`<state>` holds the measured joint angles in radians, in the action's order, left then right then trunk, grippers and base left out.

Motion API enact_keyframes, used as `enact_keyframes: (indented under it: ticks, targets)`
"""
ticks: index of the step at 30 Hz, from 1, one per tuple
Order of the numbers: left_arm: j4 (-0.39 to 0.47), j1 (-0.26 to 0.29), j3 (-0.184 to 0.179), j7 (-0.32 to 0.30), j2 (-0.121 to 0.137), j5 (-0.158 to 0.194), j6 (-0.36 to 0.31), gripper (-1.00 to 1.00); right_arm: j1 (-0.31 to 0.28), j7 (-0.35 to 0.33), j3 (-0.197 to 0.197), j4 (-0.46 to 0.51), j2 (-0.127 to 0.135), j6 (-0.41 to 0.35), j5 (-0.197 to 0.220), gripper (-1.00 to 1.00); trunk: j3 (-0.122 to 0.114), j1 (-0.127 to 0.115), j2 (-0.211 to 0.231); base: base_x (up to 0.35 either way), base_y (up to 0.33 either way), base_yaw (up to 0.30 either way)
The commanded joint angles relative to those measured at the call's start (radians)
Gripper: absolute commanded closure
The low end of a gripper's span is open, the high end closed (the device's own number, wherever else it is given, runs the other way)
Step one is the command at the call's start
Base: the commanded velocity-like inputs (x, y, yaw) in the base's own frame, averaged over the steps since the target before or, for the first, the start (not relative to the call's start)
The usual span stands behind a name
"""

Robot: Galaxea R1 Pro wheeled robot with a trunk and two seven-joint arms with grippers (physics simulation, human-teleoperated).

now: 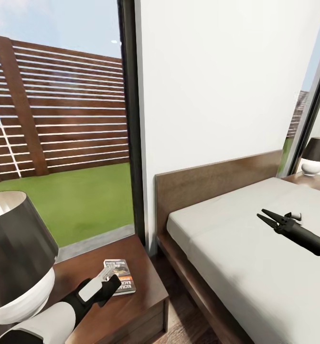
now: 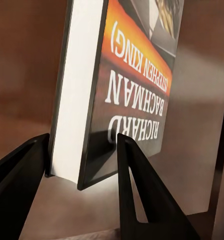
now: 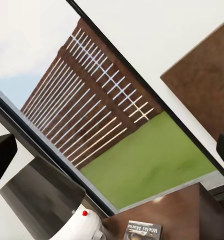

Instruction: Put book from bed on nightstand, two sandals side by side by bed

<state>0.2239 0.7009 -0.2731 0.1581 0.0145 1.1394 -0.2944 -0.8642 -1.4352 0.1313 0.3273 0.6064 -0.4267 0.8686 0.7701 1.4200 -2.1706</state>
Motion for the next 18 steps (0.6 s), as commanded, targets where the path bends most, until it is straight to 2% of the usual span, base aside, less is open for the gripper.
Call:
enact_keyframes:
  ticks: [1, 18]
  targets:
    - [0.003, 0.0, -0.007, 0.008, 0.001, 0.01, -0.003, 1.0, -0.001, -0.002, 0.008, -0.001, 0.001, -0.01, 0.01, -1.0, 0.001, 0.0, 0.0, 0.0, 0.0, 0.0]
    - [0.002, 0.0, -0.007, 0.016, 0.001, 0.008, -0.002, 1.0, -0.001, -0.002, 0.008, -0.001, 0.001, -0.01, 0.01, -1.0, 0.001, 0.0, 0.0, 0.0, 0.0, 0.0]
